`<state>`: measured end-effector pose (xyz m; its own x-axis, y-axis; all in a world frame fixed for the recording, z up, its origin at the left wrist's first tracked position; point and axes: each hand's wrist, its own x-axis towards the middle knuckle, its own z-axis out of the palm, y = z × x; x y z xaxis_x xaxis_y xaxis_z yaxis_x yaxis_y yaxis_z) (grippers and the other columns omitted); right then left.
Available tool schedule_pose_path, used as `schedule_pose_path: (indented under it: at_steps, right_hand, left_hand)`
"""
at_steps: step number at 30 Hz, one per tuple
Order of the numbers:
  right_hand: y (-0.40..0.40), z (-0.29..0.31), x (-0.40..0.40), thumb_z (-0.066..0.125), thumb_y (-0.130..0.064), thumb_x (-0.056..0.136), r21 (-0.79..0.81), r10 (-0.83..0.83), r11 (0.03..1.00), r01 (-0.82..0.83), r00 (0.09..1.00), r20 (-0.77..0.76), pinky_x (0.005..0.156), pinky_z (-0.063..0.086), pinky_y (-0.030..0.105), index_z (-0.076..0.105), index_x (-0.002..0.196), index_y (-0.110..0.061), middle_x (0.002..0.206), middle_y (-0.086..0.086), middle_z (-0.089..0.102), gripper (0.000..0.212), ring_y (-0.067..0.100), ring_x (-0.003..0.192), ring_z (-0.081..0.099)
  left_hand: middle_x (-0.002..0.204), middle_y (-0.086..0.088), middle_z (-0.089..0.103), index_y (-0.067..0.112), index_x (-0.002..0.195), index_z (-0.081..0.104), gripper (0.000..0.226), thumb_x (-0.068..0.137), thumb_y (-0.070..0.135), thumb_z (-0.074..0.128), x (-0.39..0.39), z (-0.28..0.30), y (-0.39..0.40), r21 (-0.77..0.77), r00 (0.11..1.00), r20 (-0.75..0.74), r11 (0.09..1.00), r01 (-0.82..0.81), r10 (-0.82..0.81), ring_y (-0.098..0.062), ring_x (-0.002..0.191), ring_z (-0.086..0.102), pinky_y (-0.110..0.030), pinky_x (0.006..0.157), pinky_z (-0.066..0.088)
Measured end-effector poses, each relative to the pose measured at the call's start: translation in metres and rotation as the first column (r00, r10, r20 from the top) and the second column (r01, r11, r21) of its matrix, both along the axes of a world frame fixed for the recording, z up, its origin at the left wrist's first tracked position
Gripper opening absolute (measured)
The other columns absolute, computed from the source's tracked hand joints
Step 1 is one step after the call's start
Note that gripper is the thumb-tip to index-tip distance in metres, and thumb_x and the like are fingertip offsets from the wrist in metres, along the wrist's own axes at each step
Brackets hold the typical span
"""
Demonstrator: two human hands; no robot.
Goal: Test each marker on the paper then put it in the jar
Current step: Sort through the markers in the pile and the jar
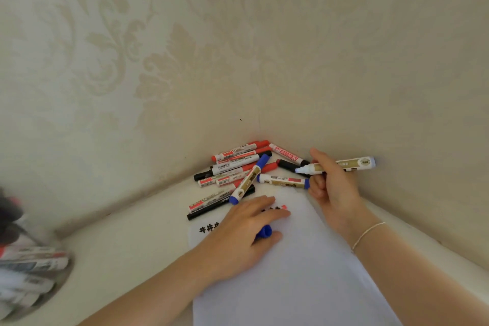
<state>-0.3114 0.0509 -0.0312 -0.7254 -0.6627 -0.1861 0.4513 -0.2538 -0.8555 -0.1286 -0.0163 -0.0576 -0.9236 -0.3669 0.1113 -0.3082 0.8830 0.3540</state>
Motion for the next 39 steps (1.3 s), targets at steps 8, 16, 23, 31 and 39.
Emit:
schedule_pose_path:
  at_steps: [8, 16, 23, 31, 39]
  right_hand:
    - [-0.013, -0.006, 0.047, 0.070, -0.025, 0.083, 0.061, 0.033, 0.998, -0.032, 0.999, -0.025, 0.036, 0.026, 0.020, 0.043, 0.058, -0.020, 0.043, -0.006, 0.037, 0.037, 0.007, 0.036, 0.030]
    - [-0.024, -0.004, 0.092, 0.067, -0.025, 0.086, 0.037, 0.048, 0.998, -0.048, 0.999, 0.019, 0.038, 0.023, 0.021, 0.043, 0.061, -0.017, 0.041, -0.003, 0.033, 0.036, 0.009, 0.037, 0.027]
    - [-0.035, 0.000, 0.089, 0.065, -0.017, 0.083, 0.071, 0.165, 0.984, -0.161, 0.985, -0.051, 0.042, 0.029, 0.022, 0.053, 0.069, -0.014, 0.054, 0.002, 0.049, 0.019, 0.011, 0.042, 0.039]
    - [-0.038, -0.005, 0.091, 0.050, 0.013, 0.074, 0.255, 0.264, 0.951, -0.173, 0.883, -0.387, 0.037, 0.033, 0.022, 0.047, 0.053, -0.005, 0.048, 0.013, 0.052, 0.028, 0.016, 0.036, 0.039]
    - [-0.039, -0.010, 0.100, 0.061, -0.001, 0.075, 0.375, 0.248, 0.926, -0.055, 0.835, -0.491, 0.040, 0.036, 0.019, 0.048, 0.056, -0.009, 0.037, -0.006, 0.049, 0.024, 0.005, 0.033, 0.039]
  left_hand:
    - [0.151, 0.028, 0.023, 0.055, 0.129, 0.045, 0.035, 0.096, 0.044, 0.048, 0.048, -0.006, -0.008, 0.076, 0.999, -0.047, 0.997, -0.019, 0.023, 0.009, 0.140, 0.012, -0.023, 0.117, 0.016]
    - [0.148, 0.015, 0.038, 0.048, 0.128, 0.051, 0.039, 0.091, 0.045, 0.041, 0.078, -0.005, -0.017, -0.055, 0.994, -0.093, 0.996, -0.070, 0.065, 0.001, 0.138, 0.024, -0.023, 0.114, 0.020]
    - [0.114, 0.011, 0.062, 0.031, 0.107, 0.068, 0.041, 0.075, 0.027, 0.043, 0.084, -0.001, -0.005, -0.256, 0.986, -0.160, 0.963, -0.084, 0.044, -0.009, 0.102, 0.054, -0.022, 0.082, 0.044]
    - [0.115, 0.021, 0.067, 0.034, 0.101, 0.071, 0.039, 0.072, 0.032, 0.044, 0.085, -0.004, 0.004, -0.367, 0.994, -0.105, 0.930, -0.014, -0.027, 0.002, 0.072, 0.066, -0.013, 0.045, 0.036]
    - [0.122, 0.016, 0.065, 0.033, 0.107, 0.068, 0.041, 0.074, 0.031, 0.042, 0.084, -0.005, 0.003, -0.372, 0.994, -0.105, 0.928, -0.004, -0.038, -0.002, 0.061, 0.065, -0.015, 0.041, 0.039]
